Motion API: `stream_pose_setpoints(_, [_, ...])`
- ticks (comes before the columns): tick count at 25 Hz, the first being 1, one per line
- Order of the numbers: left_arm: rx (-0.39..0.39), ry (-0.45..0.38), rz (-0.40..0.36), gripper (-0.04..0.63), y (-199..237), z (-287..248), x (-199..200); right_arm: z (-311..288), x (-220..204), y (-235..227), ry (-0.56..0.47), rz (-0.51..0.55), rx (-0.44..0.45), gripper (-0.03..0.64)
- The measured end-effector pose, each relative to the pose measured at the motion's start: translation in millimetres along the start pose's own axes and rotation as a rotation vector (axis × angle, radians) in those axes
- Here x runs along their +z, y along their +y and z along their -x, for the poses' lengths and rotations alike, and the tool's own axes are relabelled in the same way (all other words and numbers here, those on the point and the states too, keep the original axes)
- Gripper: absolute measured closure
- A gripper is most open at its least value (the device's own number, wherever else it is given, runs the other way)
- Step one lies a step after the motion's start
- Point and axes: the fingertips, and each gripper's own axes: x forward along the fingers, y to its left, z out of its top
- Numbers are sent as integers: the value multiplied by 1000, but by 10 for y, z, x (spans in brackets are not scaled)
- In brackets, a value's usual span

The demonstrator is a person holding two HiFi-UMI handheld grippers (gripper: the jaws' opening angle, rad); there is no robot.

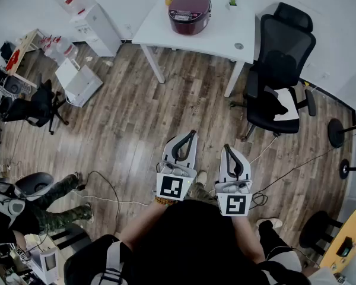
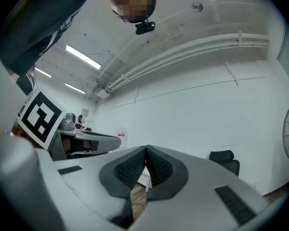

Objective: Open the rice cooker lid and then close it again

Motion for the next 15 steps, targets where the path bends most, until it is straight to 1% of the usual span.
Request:
stream_pose_setpoints(7, [5, -3, 0, 574, 127, -183, -32, -237, -84, -40, 3, 9, 25, 588])
stream_pose_setpoints(15, [40, 5, 12, 574, 533, -309, -27, -689, -162, 57, 35, -13, 65, 587])
